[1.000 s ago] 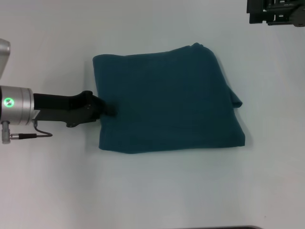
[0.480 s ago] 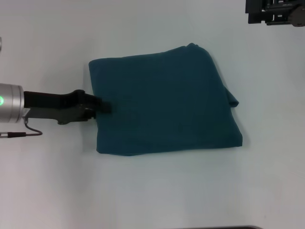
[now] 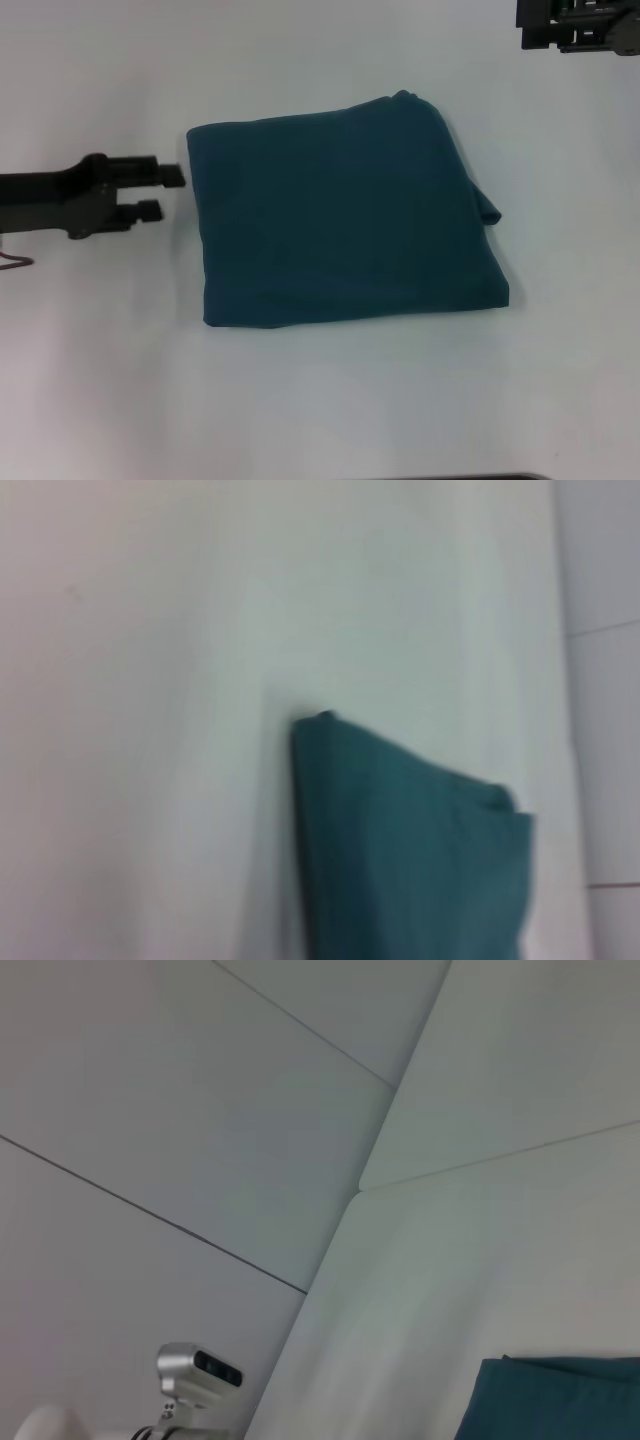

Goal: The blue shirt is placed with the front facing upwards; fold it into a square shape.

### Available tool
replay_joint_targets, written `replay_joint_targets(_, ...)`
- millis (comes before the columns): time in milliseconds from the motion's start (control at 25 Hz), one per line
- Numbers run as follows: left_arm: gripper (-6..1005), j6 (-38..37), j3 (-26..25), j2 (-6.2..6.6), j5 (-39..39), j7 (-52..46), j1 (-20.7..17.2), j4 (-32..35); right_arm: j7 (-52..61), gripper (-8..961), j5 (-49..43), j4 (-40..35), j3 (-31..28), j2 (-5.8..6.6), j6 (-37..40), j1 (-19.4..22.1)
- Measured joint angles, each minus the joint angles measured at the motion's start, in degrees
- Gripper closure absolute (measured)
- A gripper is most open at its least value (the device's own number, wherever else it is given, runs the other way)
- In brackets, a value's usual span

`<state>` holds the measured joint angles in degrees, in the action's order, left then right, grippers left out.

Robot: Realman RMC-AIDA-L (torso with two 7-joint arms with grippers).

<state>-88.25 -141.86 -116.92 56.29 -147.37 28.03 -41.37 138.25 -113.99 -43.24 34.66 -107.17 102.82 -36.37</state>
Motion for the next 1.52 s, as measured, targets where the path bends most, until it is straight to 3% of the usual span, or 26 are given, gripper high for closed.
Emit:
replay_joint_targets(120,315,-2.8,-1.1,-1.50,1.9,0.7,-0.3,-0.3,0.0,339,0.0,0.0,0.0,-0.04,0.0,0.0)
replay_joint_targets(280,324,-4.0,-0.8,-4.49,2.7,1.1,-0.1,0.5,0.0,339,0.0,0.0,0.1,-0.13,-0.1,0.1)
replay_joint_targets(440,324,-1.1,1.1,-5.53,1.9,1.3,0.1,1.8,0.0,339,0.0,0.0,0.0,-0.18,-0.1,0.5)
replay_joint_targets(760,325,2.6,4.4,-4.33,1.3,1.9,0.7,5.0,0.0,338,0.0,0.0,-0.2,-0.04,-0.1,0.9)
replay_joint_targets(960,325,-6.9,1.2,-3.55,3.6,6.0,0.5,1.7,-0.9,338,0.2,0.0,-0.1,0.01,0.1,0.8)
replay_joint_targets(1080,325,-15.4,-0.9,-3.48,4.9,15.0,-0.4,-1.8,-5.4,338,0.7,-0.1,-0.2,-0.34,0.9,0.9)
replay_joint_targets(1160,325,-19.2,-1.5,-3.72,5.2,25.5,-1.5,-2.0,-12.3,335,1.3,-0.1,-0.4,-1.26,1.3,1.0)
replay_joint_targets(1280,324,-19.8,-1.5,-4.84,5.2,44.6,-3.4,0.7,-24.5,325,2.2,0.1,-0.8,-4.36,-0.6,1.7)
replay_joint_targets(1400,319,-19.6,-1.5,-5.21,5.2,52.7,-4.0,1.5,-29.8,315,2.1,0.5,-0.7,-7.14,-4.2,2.3)
replay_joint_targets(1520,316,-20.9,-1.5,-5.12,5.3,54.6,-4.9,1.5,-35.8,305,1.5,0.9,0.0,-8.46,-4.1,3.4)
